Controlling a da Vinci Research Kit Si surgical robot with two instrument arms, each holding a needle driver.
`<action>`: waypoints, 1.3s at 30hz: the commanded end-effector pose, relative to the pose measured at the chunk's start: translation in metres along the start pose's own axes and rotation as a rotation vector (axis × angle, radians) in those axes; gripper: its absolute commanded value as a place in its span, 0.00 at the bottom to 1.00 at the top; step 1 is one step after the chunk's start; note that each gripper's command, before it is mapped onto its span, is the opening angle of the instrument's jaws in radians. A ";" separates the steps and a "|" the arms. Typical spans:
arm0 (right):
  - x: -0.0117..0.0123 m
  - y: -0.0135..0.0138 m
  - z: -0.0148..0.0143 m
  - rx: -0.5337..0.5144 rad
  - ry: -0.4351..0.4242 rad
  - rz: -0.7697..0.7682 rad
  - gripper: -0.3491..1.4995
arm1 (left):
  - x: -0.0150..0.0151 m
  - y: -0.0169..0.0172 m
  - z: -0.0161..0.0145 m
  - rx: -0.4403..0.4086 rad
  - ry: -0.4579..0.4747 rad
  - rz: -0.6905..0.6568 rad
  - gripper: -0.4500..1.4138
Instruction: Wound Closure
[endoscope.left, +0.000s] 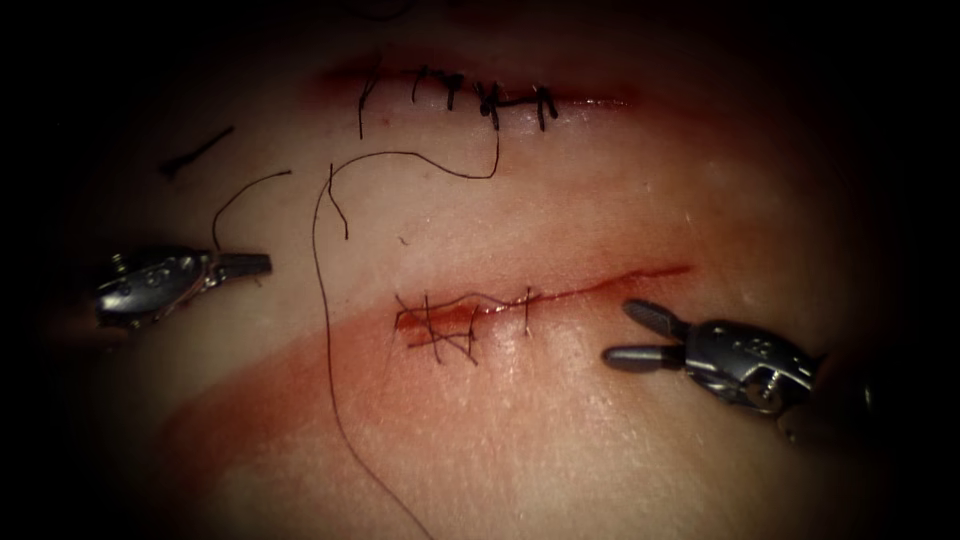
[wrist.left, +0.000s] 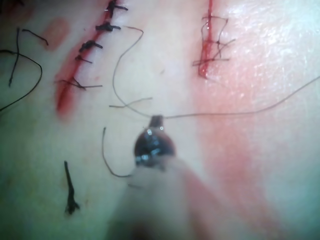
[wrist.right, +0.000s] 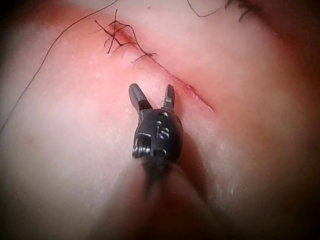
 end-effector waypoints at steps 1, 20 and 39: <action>-0.0008 -0.0006 0.0006 0.003 -0.001 0.002 0.99 | -0.0007 0.0000 0.0013 0.010 0.007 -0.001 0.10; -0.0020 -0.0014 0.0000 0.004 0.003 -0.014 0.99 | -0.0111 -0.0001 0.0078 0.003 -0.034 -0.065 0.81; -0.0019 -0.0016 0.0002 0.001 -0.002 -0.013 0.99 | -0.0033 0.0040 0.0004 -0.023 0.023 -0.081 0.56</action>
